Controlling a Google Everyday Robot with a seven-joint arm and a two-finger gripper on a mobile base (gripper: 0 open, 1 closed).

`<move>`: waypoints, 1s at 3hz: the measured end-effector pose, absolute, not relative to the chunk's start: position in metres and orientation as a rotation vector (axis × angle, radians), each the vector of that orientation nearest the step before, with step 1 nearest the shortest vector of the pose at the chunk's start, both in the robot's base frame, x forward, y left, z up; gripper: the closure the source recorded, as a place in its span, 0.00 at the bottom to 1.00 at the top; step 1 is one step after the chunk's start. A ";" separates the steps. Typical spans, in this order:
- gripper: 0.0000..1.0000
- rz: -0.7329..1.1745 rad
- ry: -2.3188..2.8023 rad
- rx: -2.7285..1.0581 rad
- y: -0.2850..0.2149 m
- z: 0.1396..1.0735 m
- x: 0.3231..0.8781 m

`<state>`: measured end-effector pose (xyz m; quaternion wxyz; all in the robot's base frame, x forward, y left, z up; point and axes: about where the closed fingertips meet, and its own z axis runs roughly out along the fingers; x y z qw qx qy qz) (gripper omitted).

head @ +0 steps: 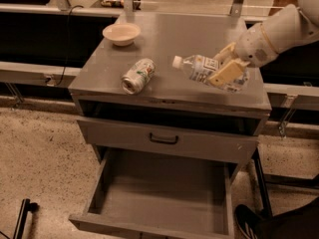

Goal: Pick blue plastic bottle from middle drawer and place on counter

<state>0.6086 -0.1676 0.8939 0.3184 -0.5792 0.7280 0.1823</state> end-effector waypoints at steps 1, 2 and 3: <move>0.82 0.596 1.994 -1.448 -0.159 0.871 0.638; 0.59 0.603 1.997 -1.441 -0.157 0.868 0.642; 0.36 0.608 1.996 -1.443 -0.155 0.866 0.643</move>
Offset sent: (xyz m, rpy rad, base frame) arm 0.0270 0.0074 -0.0209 0.0471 0.0941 -0.0390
